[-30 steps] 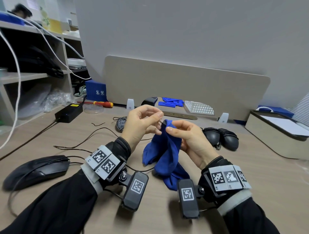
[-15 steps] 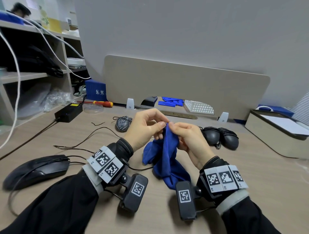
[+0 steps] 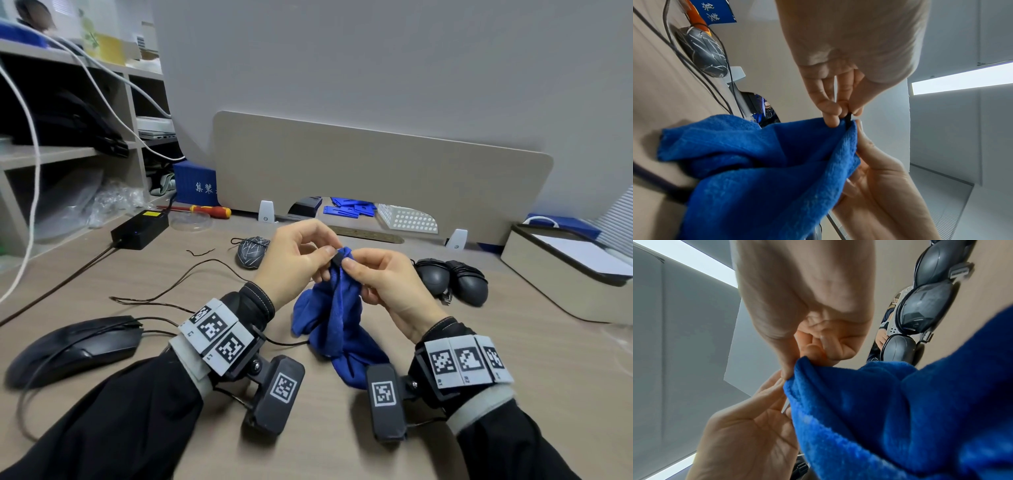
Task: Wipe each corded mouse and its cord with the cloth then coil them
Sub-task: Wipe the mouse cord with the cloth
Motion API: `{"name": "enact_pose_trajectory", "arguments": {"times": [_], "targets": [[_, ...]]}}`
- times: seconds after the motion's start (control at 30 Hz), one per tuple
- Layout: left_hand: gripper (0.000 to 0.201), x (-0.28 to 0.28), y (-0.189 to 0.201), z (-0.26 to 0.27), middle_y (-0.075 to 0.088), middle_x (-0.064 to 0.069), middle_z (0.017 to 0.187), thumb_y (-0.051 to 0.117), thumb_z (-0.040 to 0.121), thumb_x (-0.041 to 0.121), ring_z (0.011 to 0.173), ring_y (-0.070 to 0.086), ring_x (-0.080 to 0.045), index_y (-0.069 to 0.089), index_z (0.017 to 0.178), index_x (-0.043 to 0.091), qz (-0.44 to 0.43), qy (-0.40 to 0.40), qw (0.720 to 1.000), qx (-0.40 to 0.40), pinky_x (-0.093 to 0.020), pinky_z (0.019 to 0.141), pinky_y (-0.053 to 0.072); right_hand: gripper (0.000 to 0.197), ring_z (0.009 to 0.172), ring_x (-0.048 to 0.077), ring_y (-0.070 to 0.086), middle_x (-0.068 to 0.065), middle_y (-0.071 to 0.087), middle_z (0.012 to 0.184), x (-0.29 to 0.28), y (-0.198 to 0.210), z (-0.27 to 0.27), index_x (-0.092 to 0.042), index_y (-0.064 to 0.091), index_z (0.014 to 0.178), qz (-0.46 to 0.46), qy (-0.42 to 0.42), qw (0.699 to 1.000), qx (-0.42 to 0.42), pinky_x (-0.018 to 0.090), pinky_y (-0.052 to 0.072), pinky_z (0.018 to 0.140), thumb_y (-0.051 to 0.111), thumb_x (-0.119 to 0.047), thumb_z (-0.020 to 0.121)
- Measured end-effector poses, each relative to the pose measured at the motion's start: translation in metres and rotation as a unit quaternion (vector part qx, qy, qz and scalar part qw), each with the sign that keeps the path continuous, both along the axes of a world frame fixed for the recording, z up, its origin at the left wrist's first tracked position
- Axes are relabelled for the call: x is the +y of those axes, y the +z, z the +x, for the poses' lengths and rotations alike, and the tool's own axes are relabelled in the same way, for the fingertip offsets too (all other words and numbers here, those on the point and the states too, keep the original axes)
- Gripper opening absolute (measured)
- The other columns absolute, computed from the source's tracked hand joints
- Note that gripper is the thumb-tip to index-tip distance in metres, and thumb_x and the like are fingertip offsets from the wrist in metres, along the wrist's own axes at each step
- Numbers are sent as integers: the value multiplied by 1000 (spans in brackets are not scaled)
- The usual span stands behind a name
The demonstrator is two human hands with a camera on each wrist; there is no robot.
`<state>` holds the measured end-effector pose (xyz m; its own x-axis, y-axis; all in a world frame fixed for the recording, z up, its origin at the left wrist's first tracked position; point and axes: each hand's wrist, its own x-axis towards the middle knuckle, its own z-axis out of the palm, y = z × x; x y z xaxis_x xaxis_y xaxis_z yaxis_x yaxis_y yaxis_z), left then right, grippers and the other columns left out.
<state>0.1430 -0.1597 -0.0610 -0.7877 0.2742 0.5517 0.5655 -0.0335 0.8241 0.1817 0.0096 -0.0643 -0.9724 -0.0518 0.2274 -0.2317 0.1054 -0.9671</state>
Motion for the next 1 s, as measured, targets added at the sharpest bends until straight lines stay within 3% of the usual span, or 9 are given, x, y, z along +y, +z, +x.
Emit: {"name": "enact_pose_trajectory", "arguments": {"times": [0.07,0.17,0.37,0.53,0.63,0.77,0.87,0.93,1.0], "targets": [[25,0,-1,-2,62,4,62,55,90,-12,53,57,-21,64,81,10,4,12,1000,-4,-26,48,47,15,59,14,35,12,59,82,3,-1,-2,-1,72,105,-23,18,999,-21,16,30,46,65,-5,93],[27,-2,-3,-6,61,2,60,55,90,-12,51,57,-20,64,79,11,20,31,999,-13,-26,48,47,36,75,23,39,12,63,95,5,-2,-3,-2,70,116,-27,59,996,-57,20,33,53,71,-11,81],[27,-1,-2,-4,60,-12,69,54,91,-12,51,57,-18,64,81,10,29,31,999,-8,-25,48,47,10,75,15,52,6,65,86,2,-3,-1,-7,73,95,19,31,997,-68,23,36,59,69,-16,91],[25,-1,0,-3,60,-11,66,53,91,-13,49,57,-17,64,81,8,46,42,998,-24,-23,48,47,22,64,12,48,1,57,72,-1,-3,-1,-16,64,77,40,13,995,-85,25,38,58,70,-31,91],[23,-5,4,-6,58,-10,63,52,90,-14,48,56,-18,63,81,5,77,73,994,-38,-22,46,46,25,56,7,51,-4,57,64,-1,-1,-1,-16,64,75,28,10,995,-91,21,44,55,67,-33,93],[20,-12,7,-13,58,-9,65,53,92,-9,49,57,-18,62,88,8,147,125,978,-72,-21,44,45,18,56,8,49,-3,60,67,2,2,0,-13,69,82,37,19,995,-90,23,41,56,65,-24,95],[8,-9,8,-8,57,-8,65,57,97,5,49,58,-21,60,104,7,170,69,970,-156,-23,44,46,19,53,5,53,-6,62,62,0,1,0,-14,67,77,36,10,996,-84,24,41,56,65,-19,95],[14,-7,7,-6,55,-10,62,59,98,19,48,56,-22,61,99,5,138,-2,963,-231,-23,42,45,20,54,6,54,-5,63,63,-1,1,1,-14,67,76,35,3,996,-76,23,42,55,65,-19,95],[22,-4,4,-3,54,-8,59,58,99,23,49,55,-21,62,97,2,64,-48,964,-254,-22,42,44,18,58,9,54,-2,64,68,-3,1,1,-14,67,77,37,-2,997,-70,24,42,56,66,-19,95]]}}
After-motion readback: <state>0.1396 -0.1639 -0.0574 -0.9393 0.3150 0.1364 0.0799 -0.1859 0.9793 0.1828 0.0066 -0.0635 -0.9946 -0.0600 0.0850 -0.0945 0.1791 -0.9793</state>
